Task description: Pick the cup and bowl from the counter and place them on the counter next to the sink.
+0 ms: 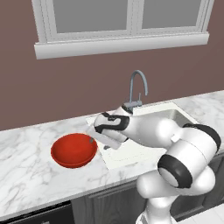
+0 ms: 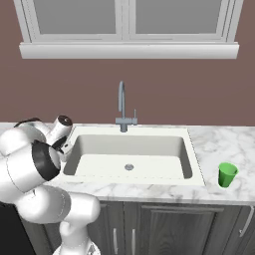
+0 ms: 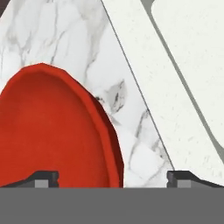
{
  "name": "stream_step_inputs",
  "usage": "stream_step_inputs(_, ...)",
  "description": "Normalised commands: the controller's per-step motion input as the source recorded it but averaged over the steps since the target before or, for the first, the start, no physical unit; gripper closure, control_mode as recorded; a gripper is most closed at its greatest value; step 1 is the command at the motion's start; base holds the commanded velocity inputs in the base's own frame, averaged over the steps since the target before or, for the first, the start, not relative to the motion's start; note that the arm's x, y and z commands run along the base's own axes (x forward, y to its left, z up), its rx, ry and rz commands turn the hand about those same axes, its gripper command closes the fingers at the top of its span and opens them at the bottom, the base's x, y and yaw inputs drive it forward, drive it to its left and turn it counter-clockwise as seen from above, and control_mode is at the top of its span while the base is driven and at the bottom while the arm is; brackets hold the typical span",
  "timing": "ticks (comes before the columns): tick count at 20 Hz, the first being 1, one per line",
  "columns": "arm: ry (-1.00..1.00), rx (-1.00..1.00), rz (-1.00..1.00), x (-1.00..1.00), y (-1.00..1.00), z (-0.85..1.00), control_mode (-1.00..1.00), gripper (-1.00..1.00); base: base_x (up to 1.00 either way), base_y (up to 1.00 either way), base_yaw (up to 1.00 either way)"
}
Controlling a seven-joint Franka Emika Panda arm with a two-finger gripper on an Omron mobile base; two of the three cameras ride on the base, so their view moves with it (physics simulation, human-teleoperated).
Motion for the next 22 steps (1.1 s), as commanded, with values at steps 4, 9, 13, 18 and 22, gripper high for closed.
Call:
stream_step_inputs(4, -0.16, 0.0, 0.01, -0.22, -0.24, 0.24, -1.0, -1.0, 0.0, 0.0, 0.0)
stream_step_inputs(9, -0.12, -0.02, 0.09, -0.01, -0.34, 0.16, -1.0, -1.0, 0.0, 0.0, 0.0)
stream_step_inputs(13, -0.13, -0.13, 0.12, 0.0, -0.3, 0.2, -1.0, -1.0, 0.0, 0.0, 0.0)
stream_step_inputs(18, -0.12, -0.26, 0.11, -0.13, -0.21, 0.4, -1.0, -1.0, 0.0, 0.0, 0.0)
stream_step_inputs(22, -0.16, -0.25, 0.08, -0.39, -0.12, 0.49, -1.0, -1.0, 0.0, 0.0, 0.0)
